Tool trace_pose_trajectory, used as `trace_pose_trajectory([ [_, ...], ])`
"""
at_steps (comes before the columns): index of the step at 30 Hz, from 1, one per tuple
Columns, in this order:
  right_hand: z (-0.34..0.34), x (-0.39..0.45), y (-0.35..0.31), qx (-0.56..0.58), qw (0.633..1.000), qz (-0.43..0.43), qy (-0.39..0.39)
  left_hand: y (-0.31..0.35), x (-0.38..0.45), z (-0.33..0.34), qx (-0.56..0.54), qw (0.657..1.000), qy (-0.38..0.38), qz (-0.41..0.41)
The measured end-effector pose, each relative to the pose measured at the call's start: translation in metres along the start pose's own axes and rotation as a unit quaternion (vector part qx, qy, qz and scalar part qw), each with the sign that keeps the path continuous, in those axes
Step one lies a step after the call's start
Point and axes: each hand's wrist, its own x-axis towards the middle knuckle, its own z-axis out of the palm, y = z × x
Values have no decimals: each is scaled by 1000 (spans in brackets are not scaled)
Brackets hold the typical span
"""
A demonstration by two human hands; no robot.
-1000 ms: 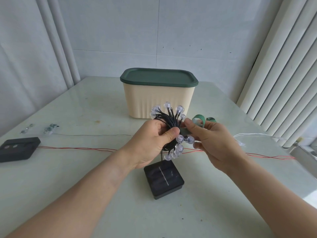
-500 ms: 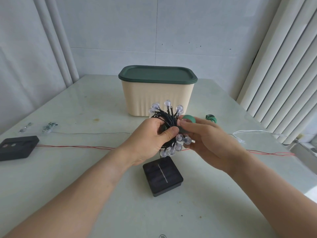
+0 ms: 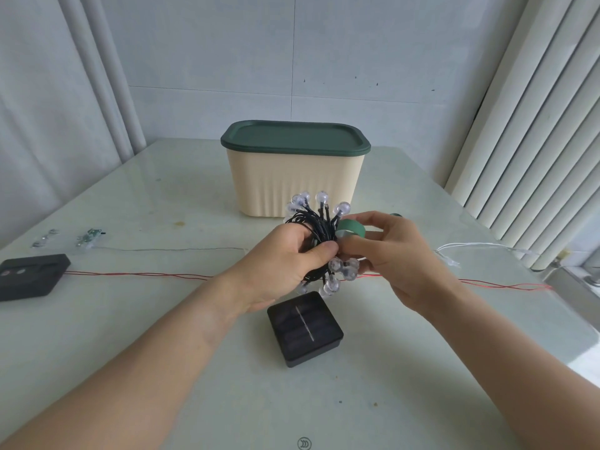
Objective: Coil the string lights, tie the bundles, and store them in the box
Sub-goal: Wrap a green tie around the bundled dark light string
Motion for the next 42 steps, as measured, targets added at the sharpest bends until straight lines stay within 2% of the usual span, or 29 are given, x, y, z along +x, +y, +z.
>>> trace_pose_trajectory([
  [5,-5,1,0,-20,1000,-18,6,2,4,-5,-156,986,-19,-48],
  [7,-4,1,1,-51,998,-33,24,0,5,-8,-177,982,-15,-59],
  [11,-4,1,0,-62,996,-32,52,-2,4,-8,-132,988,-40,-71],
  [20,0,-2,1,-68,996,-31,52,2,0,2,-70,996,-4,-53],
  [27,-1,-3,-1,77,996,33,-40,5,1,-1,-52,997,24,-51],
  [31,0,-5,-3,77,993,44,-79,8,0,-4,-68,996,12,-56],
  [38,2,-6,-4,52,997,42,-42,0,4,-7,-31,997,33,-56],
  [42,1,-5,-5,55,997,45,-34,-4,4,-5,28,998,50,-35],
])
